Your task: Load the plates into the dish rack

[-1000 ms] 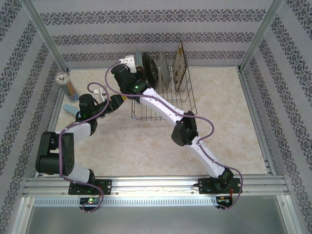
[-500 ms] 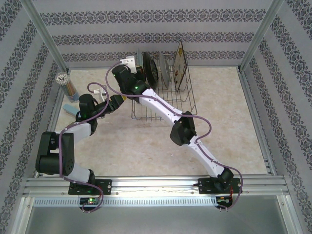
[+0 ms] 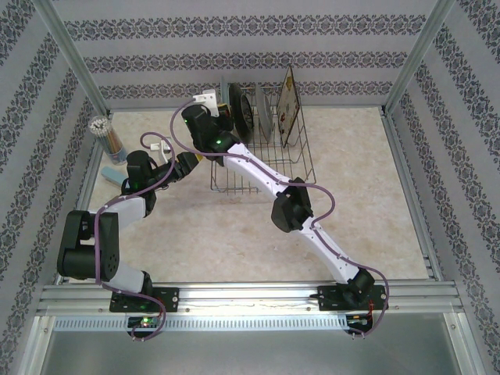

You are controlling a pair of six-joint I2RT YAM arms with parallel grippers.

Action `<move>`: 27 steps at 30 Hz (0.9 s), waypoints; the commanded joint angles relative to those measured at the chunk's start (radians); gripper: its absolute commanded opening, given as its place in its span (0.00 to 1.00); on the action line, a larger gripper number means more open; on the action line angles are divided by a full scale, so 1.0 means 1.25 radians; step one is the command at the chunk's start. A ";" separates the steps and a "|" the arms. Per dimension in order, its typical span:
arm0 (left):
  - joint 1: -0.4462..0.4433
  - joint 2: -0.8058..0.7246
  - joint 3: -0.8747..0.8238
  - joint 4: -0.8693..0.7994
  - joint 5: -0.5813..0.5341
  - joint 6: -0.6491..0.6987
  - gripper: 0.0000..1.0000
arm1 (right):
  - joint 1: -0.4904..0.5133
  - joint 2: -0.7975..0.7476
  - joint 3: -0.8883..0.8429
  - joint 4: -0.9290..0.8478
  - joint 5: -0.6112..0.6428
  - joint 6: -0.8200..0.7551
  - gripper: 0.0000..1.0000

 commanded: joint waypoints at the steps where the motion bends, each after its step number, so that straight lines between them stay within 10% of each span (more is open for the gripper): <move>1: 0.009 0.013 -0.003 0.042 0.016 -0.001 0.65 | -0.017 -0.008 0.044 0.068 0.068 -0.021 0.00; 27: 0.009 0.019 -0.011 0.073 0.020 -0.017 0.65 | 0.040 -0.014 -0.062 0.073 0.071 0.033 0.00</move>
